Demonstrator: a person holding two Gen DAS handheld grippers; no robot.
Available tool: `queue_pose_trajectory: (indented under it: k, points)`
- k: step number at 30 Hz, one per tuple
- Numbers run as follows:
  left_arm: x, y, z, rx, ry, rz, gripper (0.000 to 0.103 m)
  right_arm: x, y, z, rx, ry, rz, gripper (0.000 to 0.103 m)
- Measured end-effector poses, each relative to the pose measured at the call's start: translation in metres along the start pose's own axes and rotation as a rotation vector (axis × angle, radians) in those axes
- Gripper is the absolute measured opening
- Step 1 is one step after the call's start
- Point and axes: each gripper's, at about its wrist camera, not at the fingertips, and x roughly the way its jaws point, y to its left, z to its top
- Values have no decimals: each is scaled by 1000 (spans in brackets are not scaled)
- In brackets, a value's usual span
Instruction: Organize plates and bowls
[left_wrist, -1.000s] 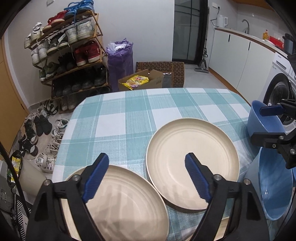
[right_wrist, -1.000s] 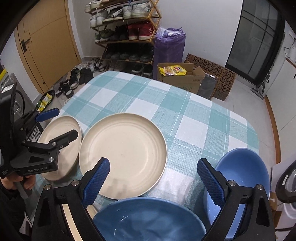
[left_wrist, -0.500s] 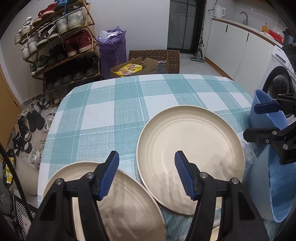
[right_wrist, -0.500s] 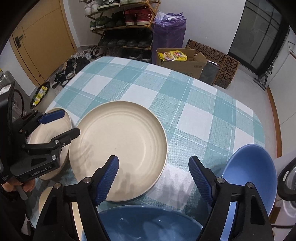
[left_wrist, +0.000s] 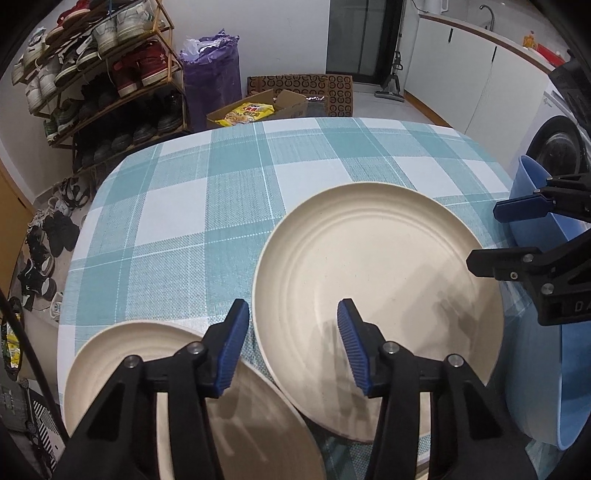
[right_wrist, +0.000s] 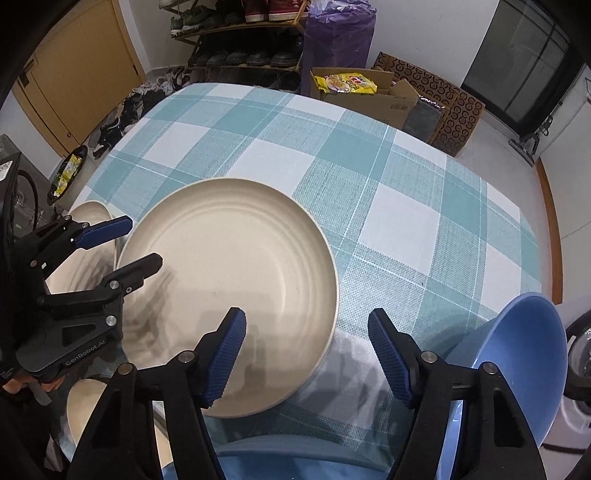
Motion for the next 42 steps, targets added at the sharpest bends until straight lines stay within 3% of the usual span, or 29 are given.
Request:
queue_pose_trajectory:
  k: [5,16,26,36,42]
  points:
    - [3,-1,0,10,12,4,47,16,1,-1,-12,47,-17,65]
    - [9,-4,-2,43,41,34,43,30,2,-3,-13,95,-2,42]
    - [14,-3,4,22,32,16,43,25,-4,-3,8,62,-16,40]
    - [16,-9,-2,42,68,12,43,30,-8,-8,5,83,-1,40]
    - [15,-8,-2,36,61,14,42,30,-9,-9,18,73,-9,34]
